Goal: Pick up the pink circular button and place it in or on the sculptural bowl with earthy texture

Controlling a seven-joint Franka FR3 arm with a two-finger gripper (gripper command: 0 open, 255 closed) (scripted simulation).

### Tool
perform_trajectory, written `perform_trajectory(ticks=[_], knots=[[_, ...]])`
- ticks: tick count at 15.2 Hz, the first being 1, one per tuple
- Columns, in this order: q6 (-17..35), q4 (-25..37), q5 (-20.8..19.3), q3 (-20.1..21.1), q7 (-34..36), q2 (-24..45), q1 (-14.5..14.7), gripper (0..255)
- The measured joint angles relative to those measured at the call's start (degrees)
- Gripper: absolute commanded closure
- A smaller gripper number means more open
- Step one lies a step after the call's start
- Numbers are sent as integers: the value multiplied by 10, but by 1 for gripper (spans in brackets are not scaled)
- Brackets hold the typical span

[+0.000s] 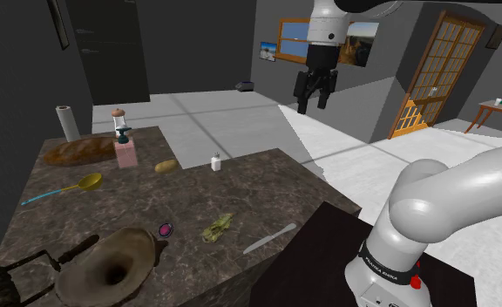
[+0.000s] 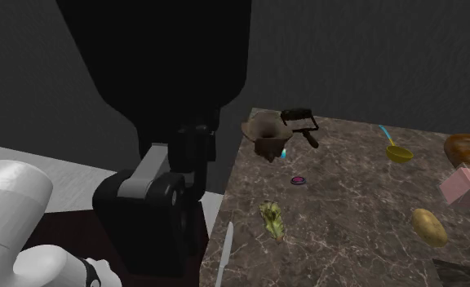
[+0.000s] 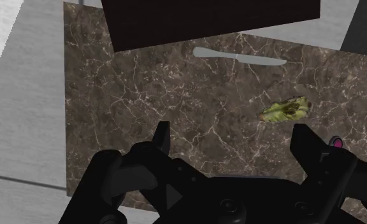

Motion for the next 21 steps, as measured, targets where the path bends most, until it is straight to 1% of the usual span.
perform_trajectory(ticks=[1,3,5,12,16,21], knots=[[0,0,0,0,0,0,0,0],[21,-12,5,7,6,9,4,0],[52,-28,12,17,14,24,10,0],[174,-58,37,57,47,113,32,0],[247,-59,43,75,60,182,41,0],[328,-44,44,104,86,275,53,0]])
